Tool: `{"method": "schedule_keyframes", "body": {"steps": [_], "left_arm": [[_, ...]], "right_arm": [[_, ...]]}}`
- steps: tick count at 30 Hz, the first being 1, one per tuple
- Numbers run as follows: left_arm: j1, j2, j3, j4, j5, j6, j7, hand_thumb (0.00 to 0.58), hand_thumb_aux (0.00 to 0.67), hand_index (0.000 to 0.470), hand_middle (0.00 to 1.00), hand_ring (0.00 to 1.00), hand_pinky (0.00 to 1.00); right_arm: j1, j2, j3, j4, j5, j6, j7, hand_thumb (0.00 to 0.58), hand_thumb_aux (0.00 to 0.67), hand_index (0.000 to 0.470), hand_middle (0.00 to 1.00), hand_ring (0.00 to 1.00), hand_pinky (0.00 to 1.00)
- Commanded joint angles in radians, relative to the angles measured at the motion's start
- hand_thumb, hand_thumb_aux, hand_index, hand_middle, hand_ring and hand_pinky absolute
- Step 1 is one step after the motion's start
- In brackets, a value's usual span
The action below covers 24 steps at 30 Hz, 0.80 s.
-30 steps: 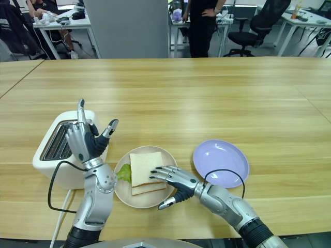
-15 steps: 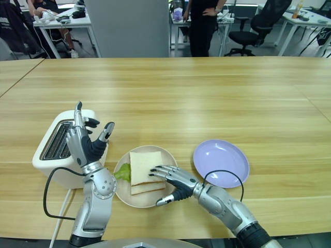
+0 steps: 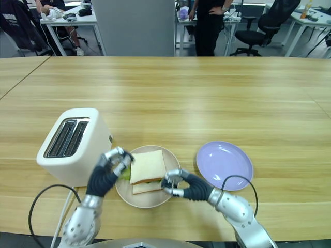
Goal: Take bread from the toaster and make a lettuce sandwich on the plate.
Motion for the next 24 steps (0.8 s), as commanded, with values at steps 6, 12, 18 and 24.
{"method": "schedule_keyframes", "body": {"steps": [6, 12, 18, 24], "left_arm": [[0.105, 0.166, -0.05, 0.186, -0.028, 0.127, -0.235, 0.58, 0.67, 0.46, 1.0, 1.0, 1.0], [0.028, 0.121, -0.037, 0.296, 0.039, 0.183, -0.219, 0.58, 0.67, 0.46, 1.0, 1.0, 1.0], [-0.069, 0.08, -0.006, 0.38, 0.11, 0.25, -0.17, 0.58, 0.67, 0.46, 1.0, 1.0, 1.0], [-0.222, 0.021, 0.02, 0.517, 0.174, 0.265, -0.109, 0.58, 0.67, 0.46, 1.0, 1.0, 1.0]], "right_arm": [[0.007, 0.067, 0.079, 0.208, 0.005, 0.149, 0.046, 0.58, 0.67, 0.46, 1.0, 1.0, 1.0], [-0.074, 0.139, 0.081, 0.315, -0.103, 0.237, -0.054, 0.58, 0.67, 0.46, 1.0, 1.0, 1.0], [-0.098, 0.196, 0.1, 0.367, -0.134, 0.251, -0.088, 0.58, 0.67, 0.46, 1.0, 1.0, 1.0], [-0.147, 0.271, 0.096, 0.49, -0.158, 0.243, -0.131, 0.58, 0.67, 0.46, 1.0, 1.0, 1.0]]}}
